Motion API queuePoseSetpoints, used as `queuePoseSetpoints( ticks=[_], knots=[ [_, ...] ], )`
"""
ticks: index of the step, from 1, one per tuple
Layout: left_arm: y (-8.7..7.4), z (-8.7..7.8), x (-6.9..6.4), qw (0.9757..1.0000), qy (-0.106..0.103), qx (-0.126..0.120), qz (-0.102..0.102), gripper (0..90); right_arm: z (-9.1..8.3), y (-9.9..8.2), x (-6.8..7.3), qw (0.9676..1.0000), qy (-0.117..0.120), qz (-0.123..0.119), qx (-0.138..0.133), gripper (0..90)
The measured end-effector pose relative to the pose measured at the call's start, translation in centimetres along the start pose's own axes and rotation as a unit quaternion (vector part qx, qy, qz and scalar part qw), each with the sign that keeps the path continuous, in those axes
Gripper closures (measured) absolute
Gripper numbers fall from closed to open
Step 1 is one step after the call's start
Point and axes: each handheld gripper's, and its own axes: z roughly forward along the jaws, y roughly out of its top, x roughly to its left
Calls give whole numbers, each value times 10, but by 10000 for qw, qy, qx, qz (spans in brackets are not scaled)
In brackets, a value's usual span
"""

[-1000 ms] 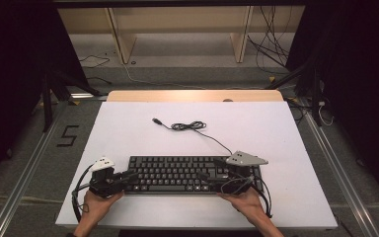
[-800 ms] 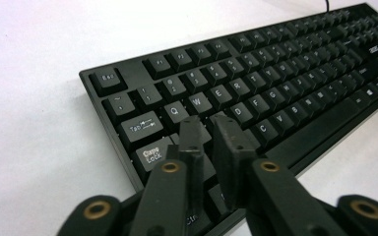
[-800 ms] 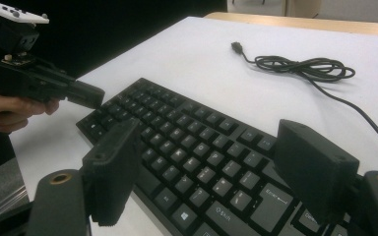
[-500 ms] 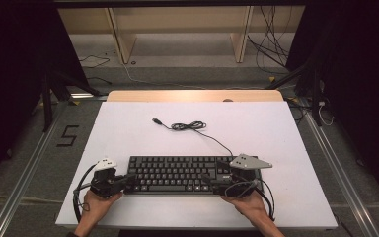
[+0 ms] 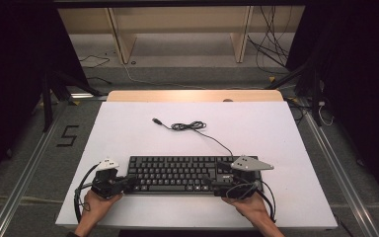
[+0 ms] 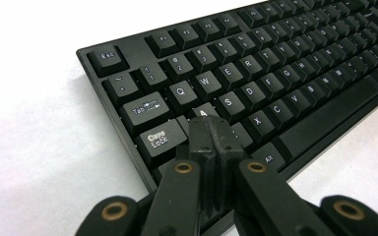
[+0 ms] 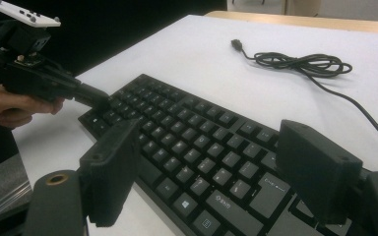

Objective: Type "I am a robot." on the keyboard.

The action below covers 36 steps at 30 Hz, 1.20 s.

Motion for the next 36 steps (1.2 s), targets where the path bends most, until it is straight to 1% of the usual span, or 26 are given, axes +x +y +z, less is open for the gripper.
queuePoseSetpoints(
  ticks=[6, 8, 11, 19, 20, 22, 23, 26, 29, 31, 34, 36],
  knots=[
    [0, 1, 0, 10000, 15, 36, 2, 889, 0, 0, 1, 10000, 17, 0, 13, 261],
    [-1, 2, 1, 9999, 37, 126, -1, 889, 1, 0, 1, 10000, 13, -14, 20, 261],
    [0, 2, 3, 9999, -46, 155, -15, 890, 1, 0, 1, 10000, 13, -12, 21, 261],
    [0, 2, 2, 9999, -13, 129, 4, 888, 1, 0, 1, 10000, 4, -12, 22, 261],
    [0, 1, 2, 10000, 1, 92, -25, 881, 1, 0, 1, 10000, 5, -16, 21, 261],
    [1, 0, 1, 10000, -28, 17, -19, 870, 1, 0, 1, 10000, 4, -13, 15, 261],
    [1, -1, 0, 10000, -40, 3, 21, 858, 1, 0, 1, 10000, 8, -12, 15, 261],
    [3, -3, -1, 9999, -89, -136, 36, 812, 1, 0, 1, 10000, 0, -12, 13, 261],
    [4, -6, -3, 9993, -162, -329, 30, 776, 1, 0, 1, 10000, -4, -6, 13, 261],
    [4, -8, -4, 9989, -166, -427, 34, 765, 1, 0, 1, 10000, -6, -9, 17, 261],
    [5, -10, -4, 9985, -202, -506, 46, 743, 2, -1, 1, 10000, -7, -7, 16, 261],
    [5, -11, -5, 9980, -225, -586, 7, 725, 2, -1, 1, 10000, -7, -11, 17, 261]
  ],
)
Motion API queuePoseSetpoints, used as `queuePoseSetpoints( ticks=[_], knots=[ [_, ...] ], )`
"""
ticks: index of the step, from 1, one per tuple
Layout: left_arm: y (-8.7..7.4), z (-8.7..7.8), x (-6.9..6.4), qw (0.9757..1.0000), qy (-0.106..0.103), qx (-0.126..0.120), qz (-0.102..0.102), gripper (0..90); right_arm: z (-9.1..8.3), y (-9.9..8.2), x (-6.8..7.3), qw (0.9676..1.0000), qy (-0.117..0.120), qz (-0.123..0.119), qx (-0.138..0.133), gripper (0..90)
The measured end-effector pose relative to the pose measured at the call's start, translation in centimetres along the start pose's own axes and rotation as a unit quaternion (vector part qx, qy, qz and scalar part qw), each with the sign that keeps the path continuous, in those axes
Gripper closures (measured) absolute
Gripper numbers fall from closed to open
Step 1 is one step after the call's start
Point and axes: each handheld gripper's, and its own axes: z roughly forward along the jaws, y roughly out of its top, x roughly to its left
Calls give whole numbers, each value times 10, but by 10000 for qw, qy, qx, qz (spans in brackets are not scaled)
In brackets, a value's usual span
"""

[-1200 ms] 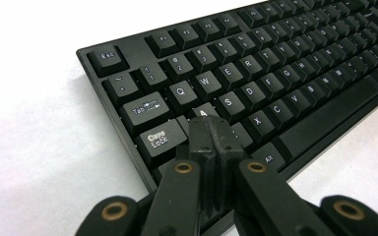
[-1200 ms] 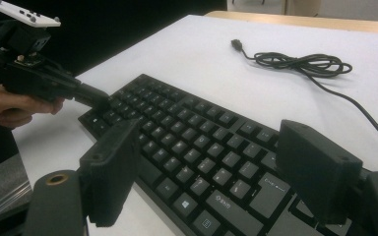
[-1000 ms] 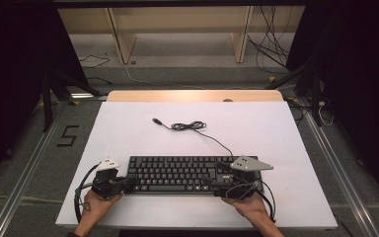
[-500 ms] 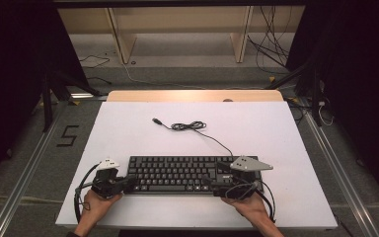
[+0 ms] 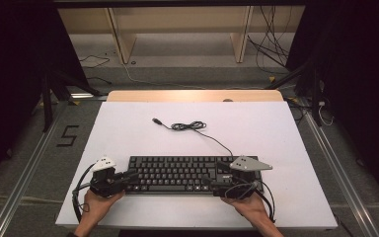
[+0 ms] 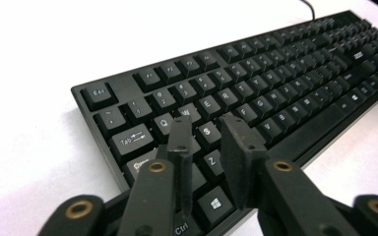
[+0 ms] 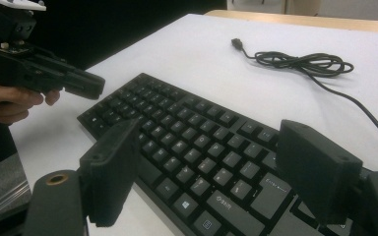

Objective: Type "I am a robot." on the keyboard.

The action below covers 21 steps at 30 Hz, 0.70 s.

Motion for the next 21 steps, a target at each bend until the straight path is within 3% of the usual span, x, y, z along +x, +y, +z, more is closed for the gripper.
queuePoseSetpoints(
  ticks=[21],
  knots=[
    [2, -2, -3, 9997, -92, -215, -121, 517, 14, 1, 8, 9999, 120, -70, 98, 261]
  ],
)
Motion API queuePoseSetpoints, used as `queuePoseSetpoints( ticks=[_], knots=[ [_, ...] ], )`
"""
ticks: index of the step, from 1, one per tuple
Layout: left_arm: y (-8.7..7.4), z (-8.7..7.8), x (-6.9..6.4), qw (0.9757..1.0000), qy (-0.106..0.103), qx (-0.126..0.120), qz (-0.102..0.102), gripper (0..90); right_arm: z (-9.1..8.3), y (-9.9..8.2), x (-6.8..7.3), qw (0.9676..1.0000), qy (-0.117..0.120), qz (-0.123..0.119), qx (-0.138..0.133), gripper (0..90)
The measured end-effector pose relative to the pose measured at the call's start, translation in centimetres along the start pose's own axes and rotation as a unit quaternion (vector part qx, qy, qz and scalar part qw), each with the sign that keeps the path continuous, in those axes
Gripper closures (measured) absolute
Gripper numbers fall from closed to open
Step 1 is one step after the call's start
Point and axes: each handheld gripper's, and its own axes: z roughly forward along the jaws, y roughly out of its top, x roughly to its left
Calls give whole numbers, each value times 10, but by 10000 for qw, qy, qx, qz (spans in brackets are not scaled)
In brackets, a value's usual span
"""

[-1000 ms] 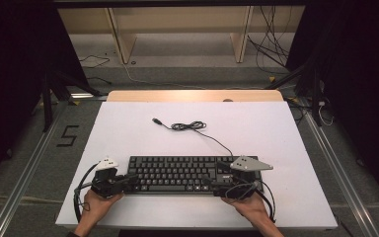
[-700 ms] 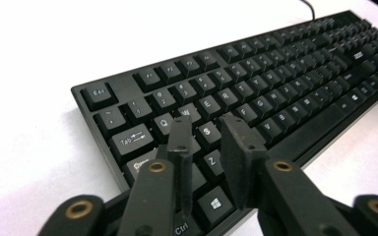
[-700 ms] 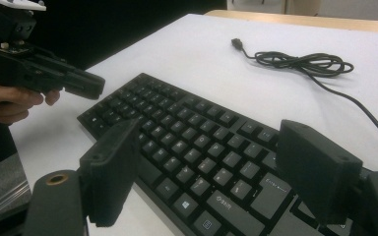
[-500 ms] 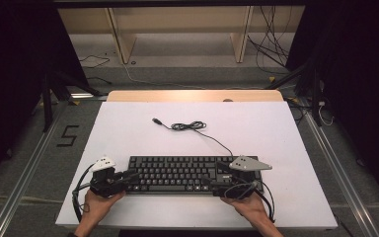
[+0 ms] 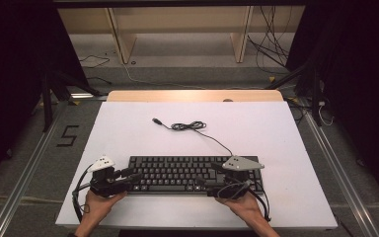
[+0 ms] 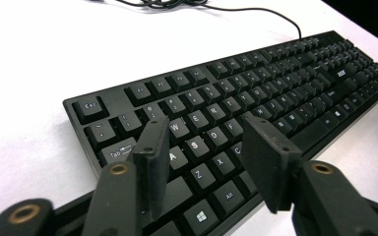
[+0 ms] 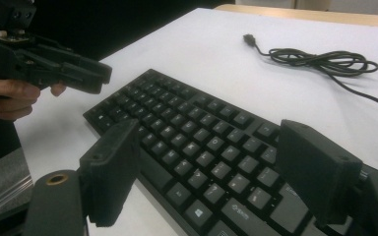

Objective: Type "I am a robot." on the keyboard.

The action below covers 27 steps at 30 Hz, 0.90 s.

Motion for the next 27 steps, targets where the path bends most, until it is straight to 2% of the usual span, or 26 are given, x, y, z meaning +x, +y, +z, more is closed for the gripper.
queuePoseSetpoints(
  ticks=[7, 11, 17, 21, 27],
  knots=[
    [1, -1, -1, 9999, -38, -112, -39, 454, 11, 2, 5, 9999, 103, -43, 94, 272],
    [1, -2, -2, 9998, -55, -164, -23, 441, 20, 2, 9, 9997, 178, -66, 177, 331],
    [1, -2, -2, 9997, -83, -215, -39, 407, 35, 0, 15, 9984, 357, -150, 413, 492],
    [1, -2, -2, 9997, -84, -238, -40, 380, 46, -2, 19, 9968, 443, -245, 619, 650],
    [1, -2, -2, 9996, -76, -275, -3, 354, 61, -4, 24, 9940, 475, -357, 924, 818]
  ],
)
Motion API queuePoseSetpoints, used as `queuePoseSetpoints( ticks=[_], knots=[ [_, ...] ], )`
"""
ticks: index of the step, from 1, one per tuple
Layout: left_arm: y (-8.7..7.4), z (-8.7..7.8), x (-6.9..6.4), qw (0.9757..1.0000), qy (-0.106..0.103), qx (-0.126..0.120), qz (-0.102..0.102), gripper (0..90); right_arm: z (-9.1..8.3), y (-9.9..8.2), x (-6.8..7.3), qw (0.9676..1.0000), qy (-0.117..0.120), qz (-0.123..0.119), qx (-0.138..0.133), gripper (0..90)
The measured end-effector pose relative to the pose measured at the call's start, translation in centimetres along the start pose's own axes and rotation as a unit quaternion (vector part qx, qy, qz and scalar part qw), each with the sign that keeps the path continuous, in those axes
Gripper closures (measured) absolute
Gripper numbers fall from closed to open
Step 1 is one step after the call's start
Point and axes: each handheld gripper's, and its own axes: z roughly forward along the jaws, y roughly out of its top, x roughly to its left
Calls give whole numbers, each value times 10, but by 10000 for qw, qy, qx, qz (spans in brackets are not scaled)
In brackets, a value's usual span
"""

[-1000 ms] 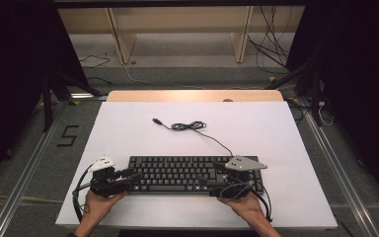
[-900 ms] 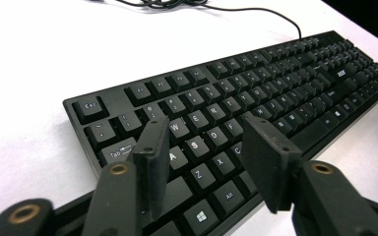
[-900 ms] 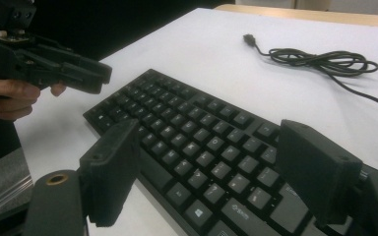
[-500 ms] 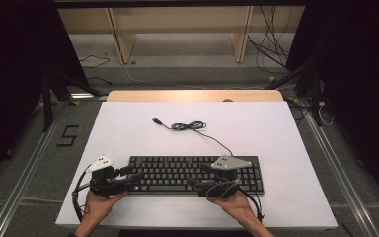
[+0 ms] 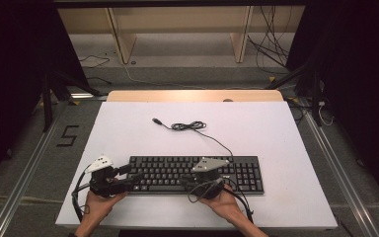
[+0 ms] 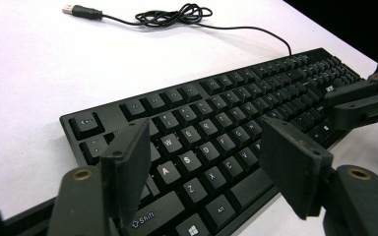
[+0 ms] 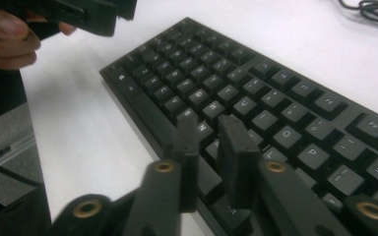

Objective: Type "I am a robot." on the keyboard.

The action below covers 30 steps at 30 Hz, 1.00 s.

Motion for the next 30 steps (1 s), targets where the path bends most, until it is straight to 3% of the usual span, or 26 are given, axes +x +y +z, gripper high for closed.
queuePoseSetpoints(
  ticks=[5, 16, 30],
  knots=[
    [0, 0, 0, 10000, 10, -27, -11, 339, 9, 1, 1, 9999, 24, -33, 163, 900],
    [0, 0, 0, 10000, 32, -22, -5, 321, 22, -1, 4, 9989, 43, -147, 448, 900],
    [0, 0, 0, 10000, 36, -25, -3, 321, 26, -2, 6, 9983, 50, -189, 541, 900]
  ],
)
